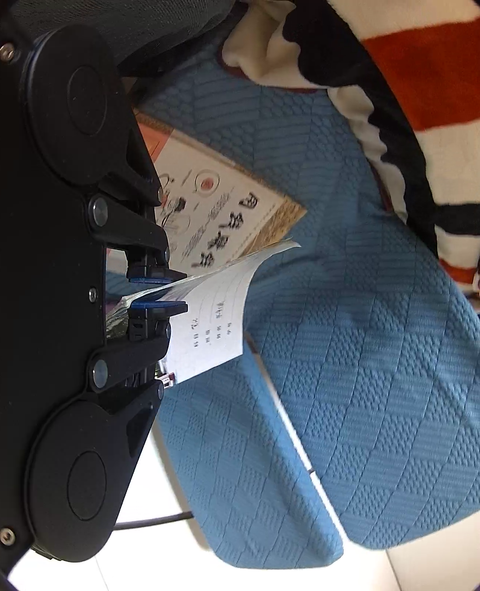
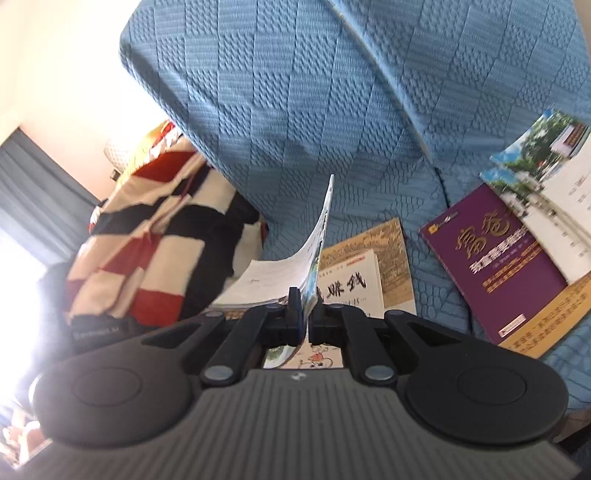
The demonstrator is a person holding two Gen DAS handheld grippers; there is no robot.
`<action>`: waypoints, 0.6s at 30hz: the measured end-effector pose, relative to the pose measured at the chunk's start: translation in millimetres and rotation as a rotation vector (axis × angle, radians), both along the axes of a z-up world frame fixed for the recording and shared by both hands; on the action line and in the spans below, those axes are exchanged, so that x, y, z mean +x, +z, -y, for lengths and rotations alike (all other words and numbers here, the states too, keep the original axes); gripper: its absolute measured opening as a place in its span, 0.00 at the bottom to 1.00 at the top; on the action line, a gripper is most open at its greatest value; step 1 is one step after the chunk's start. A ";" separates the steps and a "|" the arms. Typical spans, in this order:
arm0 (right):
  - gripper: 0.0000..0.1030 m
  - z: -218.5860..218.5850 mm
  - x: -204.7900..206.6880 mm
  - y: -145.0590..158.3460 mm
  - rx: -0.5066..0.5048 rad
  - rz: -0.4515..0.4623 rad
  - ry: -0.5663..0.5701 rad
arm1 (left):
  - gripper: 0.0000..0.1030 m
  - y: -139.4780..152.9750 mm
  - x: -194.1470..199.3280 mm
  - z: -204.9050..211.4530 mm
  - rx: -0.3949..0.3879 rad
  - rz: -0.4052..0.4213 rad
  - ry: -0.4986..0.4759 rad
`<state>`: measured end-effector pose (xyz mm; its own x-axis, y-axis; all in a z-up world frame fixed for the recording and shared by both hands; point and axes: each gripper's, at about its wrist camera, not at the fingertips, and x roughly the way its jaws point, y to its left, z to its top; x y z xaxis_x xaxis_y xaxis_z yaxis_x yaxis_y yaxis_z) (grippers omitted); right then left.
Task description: Organize objects
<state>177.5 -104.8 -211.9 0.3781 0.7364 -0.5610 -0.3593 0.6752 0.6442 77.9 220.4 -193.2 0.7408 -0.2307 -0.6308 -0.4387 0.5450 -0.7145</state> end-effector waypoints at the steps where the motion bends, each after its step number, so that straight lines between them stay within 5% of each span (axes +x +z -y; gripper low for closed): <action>1: 0.06 -4.3 -0.8 -6.7 -0.010 -0.005 0.001 | 0.08 -5.2 1.2 -1.2 0.018 -0.003 0.002; 11: 0.07 -34.5 -11.1 -54.8 -0.081 -0.019 0.039 | 0.06 -54.6 -0.3 -17.9 0.043 -0.076 0.094; 18: 0.07 -44.5 -22.6 -72.2 -0.113 -0.047 0.070 | 0.07 -72.5 5.9 -19.1 0.080 -0.163 0.051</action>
<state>154.9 -60.3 -284.1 0.2994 0.6908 -0.6581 -0.3790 0.7191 0.5825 83.8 239.5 -265.7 0.6367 -0.1404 -0.7583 -0.5734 0.5713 -0.5872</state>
